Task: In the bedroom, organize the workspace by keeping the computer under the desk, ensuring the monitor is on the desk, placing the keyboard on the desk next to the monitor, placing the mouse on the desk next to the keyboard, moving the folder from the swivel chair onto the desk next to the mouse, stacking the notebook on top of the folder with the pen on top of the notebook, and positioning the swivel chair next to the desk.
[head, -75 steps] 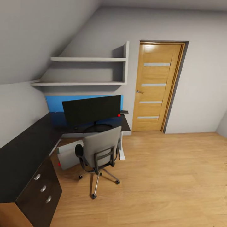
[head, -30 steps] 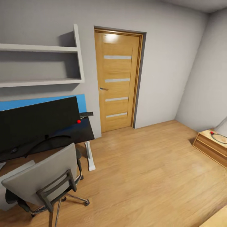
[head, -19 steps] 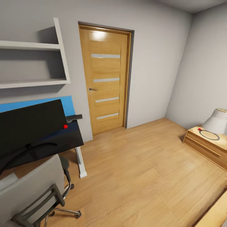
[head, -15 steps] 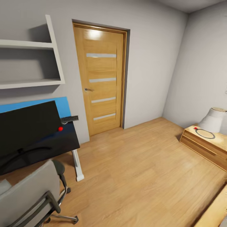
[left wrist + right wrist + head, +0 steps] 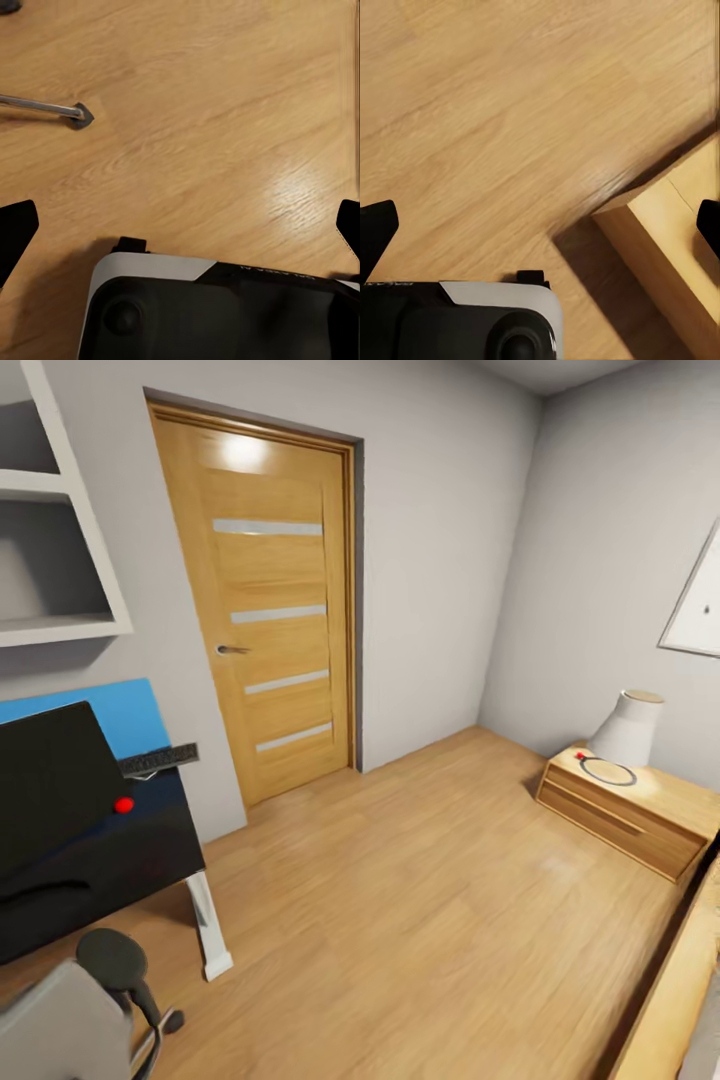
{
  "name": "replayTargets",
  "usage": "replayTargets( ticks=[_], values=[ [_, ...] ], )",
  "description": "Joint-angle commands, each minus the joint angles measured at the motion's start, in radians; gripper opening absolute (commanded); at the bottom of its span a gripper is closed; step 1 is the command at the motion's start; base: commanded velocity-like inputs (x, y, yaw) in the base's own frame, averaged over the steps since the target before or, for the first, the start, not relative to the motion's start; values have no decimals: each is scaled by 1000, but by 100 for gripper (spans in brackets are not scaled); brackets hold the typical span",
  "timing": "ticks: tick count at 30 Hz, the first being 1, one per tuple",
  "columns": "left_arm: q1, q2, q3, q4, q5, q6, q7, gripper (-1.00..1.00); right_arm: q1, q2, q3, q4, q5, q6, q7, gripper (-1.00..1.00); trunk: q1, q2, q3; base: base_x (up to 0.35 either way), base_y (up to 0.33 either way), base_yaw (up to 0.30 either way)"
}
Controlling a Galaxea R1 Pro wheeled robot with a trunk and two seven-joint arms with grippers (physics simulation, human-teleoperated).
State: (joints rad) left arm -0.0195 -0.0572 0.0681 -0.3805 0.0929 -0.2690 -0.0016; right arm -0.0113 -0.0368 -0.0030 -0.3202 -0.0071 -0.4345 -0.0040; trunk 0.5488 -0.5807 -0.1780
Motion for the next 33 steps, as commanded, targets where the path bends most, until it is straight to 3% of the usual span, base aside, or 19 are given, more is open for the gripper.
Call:
replayTargets(
  ticks=[1, 16, 33],
  values=[
    [0, -1, 2, 0, 7, -3, -1, 100, -1, 0, 0, 1, -1, -3, 0, 100, 1, -1, -2, 288, 3, -253],
    [0, -1, 0, 0, 4, -4, -1, 100, -1, 0, 0, 1, 1, -5, 1, 100, 1, -1, -6, 80, 14, -279],
    [0, -1, 2, 0, 5, -3, -1, 100, -1, -1, 4, 1, 5, -12, 2, 100, 1, -1, -6, 271, 193, -19]
  ],
)
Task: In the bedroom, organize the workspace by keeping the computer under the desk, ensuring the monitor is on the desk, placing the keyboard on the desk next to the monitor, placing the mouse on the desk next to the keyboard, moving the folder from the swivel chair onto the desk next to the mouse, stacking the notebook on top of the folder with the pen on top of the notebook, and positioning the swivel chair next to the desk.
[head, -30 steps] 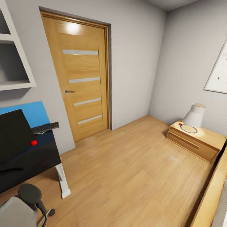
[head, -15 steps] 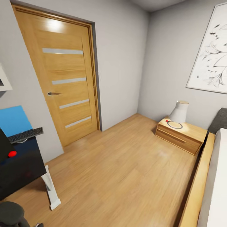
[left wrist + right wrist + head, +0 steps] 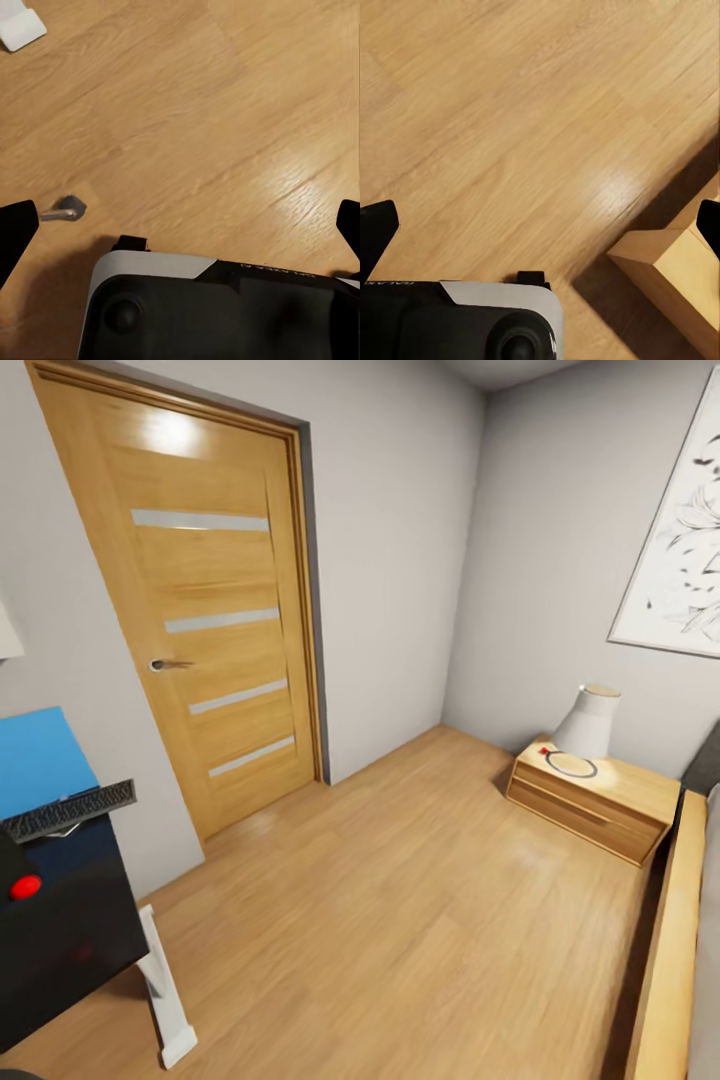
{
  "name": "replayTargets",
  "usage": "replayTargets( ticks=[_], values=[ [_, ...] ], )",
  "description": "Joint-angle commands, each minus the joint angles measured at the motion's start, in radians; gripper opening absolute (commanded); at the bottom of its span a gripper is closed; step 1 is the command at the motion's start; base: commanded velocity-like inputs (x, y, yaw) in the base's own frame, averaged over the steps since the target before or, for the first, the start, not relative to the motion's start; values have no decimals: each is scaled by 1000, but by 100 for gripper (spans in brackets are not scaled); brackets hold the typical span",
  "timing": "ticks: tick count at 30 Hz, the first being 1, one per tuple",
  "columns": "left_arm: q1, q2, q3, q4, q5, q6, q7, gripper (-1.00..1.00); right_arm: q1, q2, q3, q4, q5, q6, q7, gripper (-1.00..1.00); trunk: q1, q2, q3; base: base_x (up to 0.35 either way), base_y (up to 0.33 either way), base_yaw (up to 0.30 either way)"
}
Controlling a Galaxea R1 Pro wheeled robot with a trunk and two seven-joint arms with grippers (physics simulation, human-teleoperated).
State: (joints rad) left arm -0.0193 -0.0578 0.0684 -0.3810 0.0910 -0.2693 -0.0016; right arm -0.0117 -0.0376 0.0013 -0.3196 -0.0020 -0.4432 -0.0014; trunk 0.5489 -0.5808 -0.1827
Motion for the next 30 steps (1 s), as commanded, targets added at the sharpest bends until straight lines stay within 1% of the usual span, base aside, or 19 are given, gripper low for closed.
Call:
replayTargets(
  ticks=[1, 11, 30],
  values=[
    [-1, -1, 2, 1, 7, -3, -1, 100, -1, 0, 0, 0, 0, -3, 0, 100, 1, -1, -2, 303, 135, -1],
    [-1, -1, 2, 1, 7, -2, -1, 100, -1, -1, 0, 0, 0, -3, 0, 100, 1, -1, -2, 317, 19, 0],
    [-1, 0, 2, 1, 7, -2, -1, 100, -1, -1, 0, 0, 0, -3, 0, 100, 1, -1, -2, 321, -71, 0]
  ],
)
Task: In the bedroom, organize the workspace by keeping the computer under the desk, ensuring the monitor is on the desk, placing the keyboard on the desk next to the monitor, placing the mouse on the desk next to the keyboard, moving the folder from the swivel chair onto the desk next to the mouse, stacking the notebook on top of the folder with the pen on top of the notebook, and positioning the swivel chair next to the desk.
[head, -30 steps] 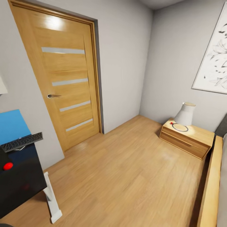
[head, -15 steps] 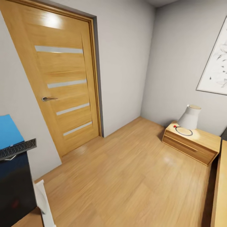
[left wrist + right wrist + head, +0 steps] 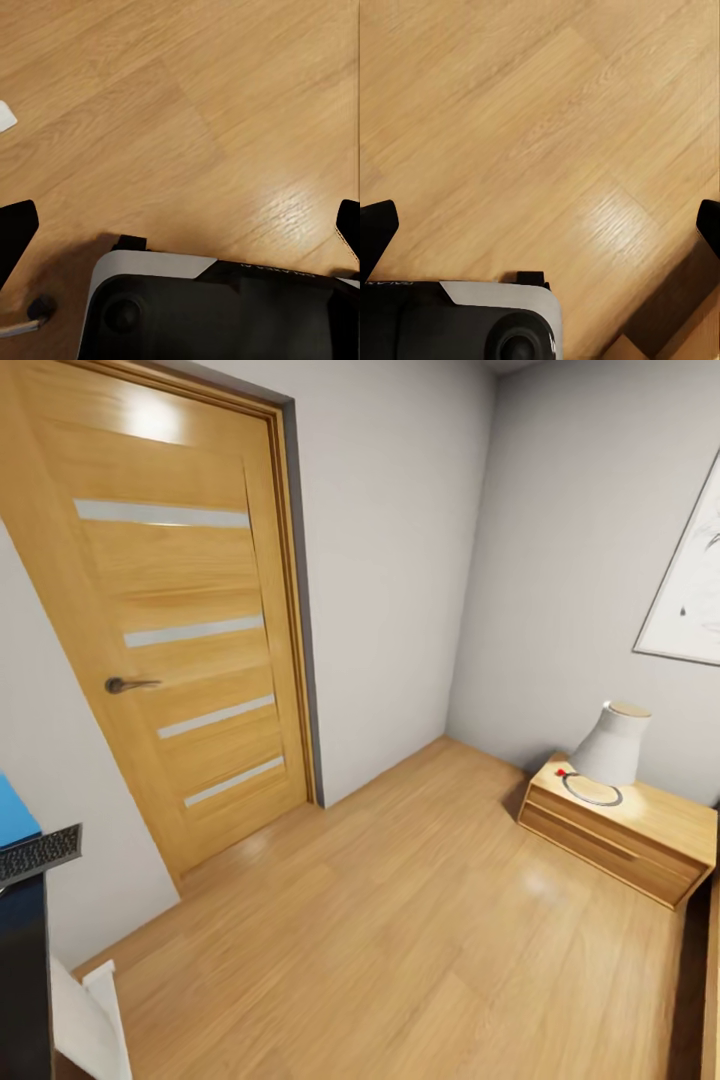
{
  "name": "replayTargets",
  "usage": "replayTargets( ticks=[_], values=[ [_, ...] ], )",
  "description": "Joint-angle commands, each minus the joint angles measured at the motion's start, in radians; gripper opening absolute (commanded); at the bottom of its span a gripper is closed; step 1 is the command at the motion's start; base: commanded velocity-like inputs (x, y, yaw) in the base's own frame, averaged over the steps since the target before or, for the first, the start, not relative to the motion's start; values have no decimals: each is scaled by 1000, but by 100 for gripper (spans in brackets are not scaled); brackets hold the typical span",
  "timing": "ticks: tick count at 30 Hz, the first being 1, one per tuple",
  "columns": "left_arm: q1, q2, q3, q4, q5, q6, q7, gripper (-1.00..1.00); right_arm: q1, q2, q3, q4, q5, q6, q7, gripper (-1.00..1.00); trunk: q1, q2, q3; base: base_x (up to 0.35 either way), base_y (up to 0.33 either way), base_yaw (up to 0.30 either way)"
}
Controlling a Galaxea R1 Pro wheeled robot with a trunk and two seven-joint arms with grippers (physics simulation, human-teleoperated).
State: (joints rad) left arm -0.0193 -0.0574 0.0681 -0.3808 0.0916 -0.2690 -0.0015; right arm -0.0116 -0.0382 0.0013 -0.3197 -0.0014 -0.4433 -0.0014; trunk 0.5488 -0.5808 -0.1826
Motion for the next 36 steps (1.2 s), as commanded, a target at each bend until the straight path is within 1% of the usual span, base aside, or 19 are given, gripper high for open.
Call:
replayTargets(
  ticks=[1, 17, 22, 26, 31, 32, 34, 36],
  values=[
    [-1, 0, 2, 0, 7, -3, -2, 100, -1, 0, 0, 1, 0, -3, 0, 100, 1, -1, -2, 321, -77, 0],
    [-1, 2, 3, 0, 8, 2, 0, 100, -1, 0, 0, 1, 0, -3, 0, 100, 1, -1, -2, 322, -77, 0],
    [-1, 4, 0, 28, 8, 10, 2, 100, -1, 0, 0, 1, 0, -3, 0, 100, 1, -1, -2, 322, -77, 0],
    [-1, 10, -1, 32, 9, 14, 3, 100, -1, 0, 0, 1, 1, -3, -1, 100, 1, -1, -2, 322, -78, 0],
    [-2, 20, 0, 32, 11, 48, 3, 100, -1, 0, 0, 1, 1, -3, -1, 100, 1, -1, -2, 322, -79, 31],
    [-2, 22, 0, 31, 15, 66, 3, 100, -1, 0, 0, 1, 1, -3, -2, 100, 1, -1, -2, 322, -79, 149],
    [-2, 23, 1, 29, 21, 79, 3, 100, -1, 0, 0, 1, 1, -3, -2, 100, 1, -1, -2, 322, -79, 179],
    [-3, 30, 1, 27, 42, 91, 3, 100, -1, 0, 0, 1, 1, -3, -2, 100, 1, -1, -2, 322, -79, 216]
  ],
)
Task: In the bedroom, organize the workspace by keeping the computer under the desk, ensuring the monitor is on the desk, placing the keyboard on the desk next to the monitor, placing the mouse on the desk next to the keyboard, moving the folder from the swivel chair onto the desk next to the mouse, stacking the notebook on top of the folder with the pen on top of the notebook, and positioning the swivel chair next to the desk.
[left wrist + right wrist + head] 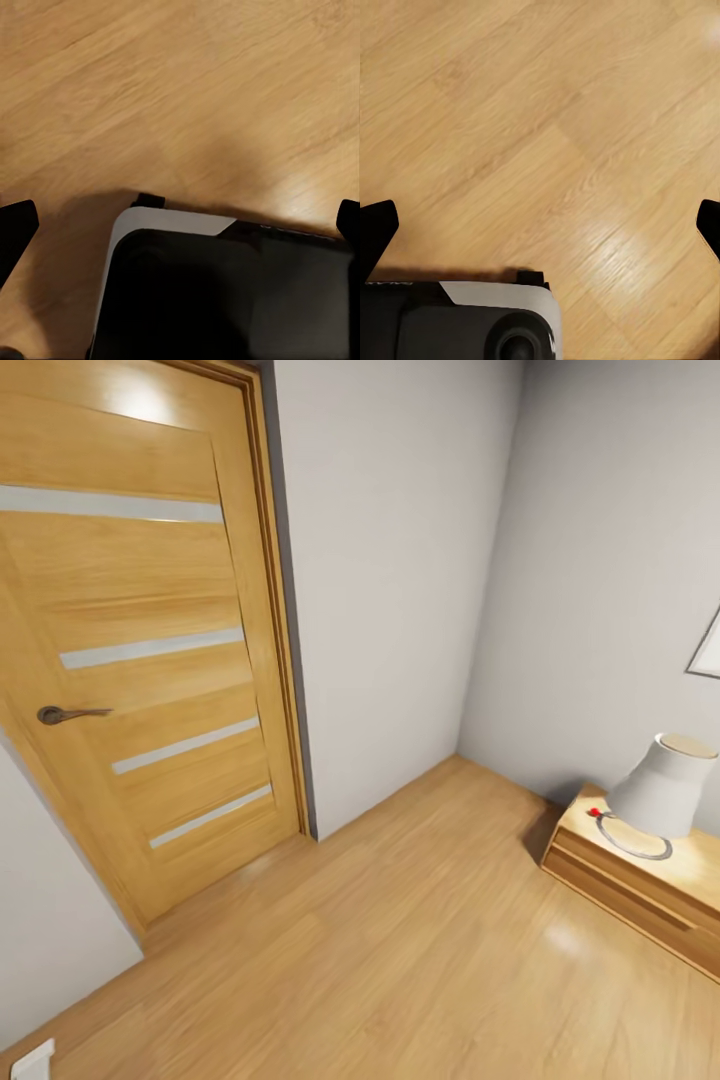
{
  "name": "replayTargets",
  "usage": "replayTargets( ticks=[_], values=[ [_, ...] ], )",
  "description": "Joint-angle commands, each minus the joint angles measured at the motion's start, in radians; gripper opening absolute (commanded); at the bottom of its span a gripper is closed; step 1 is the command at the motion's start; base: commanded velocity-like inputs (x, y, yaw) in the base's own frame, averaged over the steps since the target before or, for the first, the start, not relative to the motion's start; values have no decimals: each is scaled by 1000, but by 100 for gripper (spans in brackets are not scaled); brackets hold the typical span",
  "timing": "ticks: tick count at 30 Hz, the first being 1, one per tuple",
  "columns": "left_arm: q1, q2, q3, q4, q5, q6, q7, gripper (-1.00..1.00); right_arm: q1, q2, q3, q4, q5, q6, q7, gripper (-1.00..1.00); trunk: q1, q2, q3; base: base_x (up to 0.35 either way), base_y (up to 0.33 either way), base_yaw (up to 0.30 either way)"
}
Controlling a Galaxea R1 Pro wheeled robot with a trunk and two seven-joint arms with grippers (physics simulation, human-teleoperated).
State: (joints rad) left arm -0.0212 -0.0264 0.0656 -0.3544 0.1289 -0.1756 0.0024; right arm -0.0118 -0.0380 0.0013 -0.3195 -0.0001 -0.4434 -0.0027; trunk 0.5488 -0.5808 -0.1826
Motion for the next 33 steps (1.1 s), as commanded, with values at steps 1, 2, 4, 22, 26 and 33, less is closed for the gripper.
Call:
replayTargets(
  ticks=[1, 2, 4, 22, 26, 33],
  values=[
    [-1, 5, 3, 0, 22, 2, -1, 100, 0, 0, 0, 0, 0, -3, 0, 100, 1, -1, -2, 322, -79, 233],
    [-1, 9, 3, -1, 38, 6, -1, 100, 0, 0, 0, 0, 0, -3, 0, 100, 1, -1, -2, 322, -79, 241],
    [-2, 15, 3, -1, 63, 8, -1, 100, 0, 0, 0, 0, 0, -4, 0, 100, 1, -1, -2, 322, -79, 246],
    [-23, 36, 3, -2, 113, 62, 1, 100, 0, 2, -6, 1, -3, -193, -12, 100, 1, -1, -3, 322, -82, 255],
    [-24, 42, 3, -2, 149, 95, 0, 100, 0, 5, -4, 26, -3, -280, -82, 100, 1, -1, -5, 322, -87, 261],
    [-25, 53, 3, -2, 165, 102, -1, 100, 0, 9, -2, 43, -2, -372, -174, 100, 1, -1, -7, 322, -95, 262]
  ],
)
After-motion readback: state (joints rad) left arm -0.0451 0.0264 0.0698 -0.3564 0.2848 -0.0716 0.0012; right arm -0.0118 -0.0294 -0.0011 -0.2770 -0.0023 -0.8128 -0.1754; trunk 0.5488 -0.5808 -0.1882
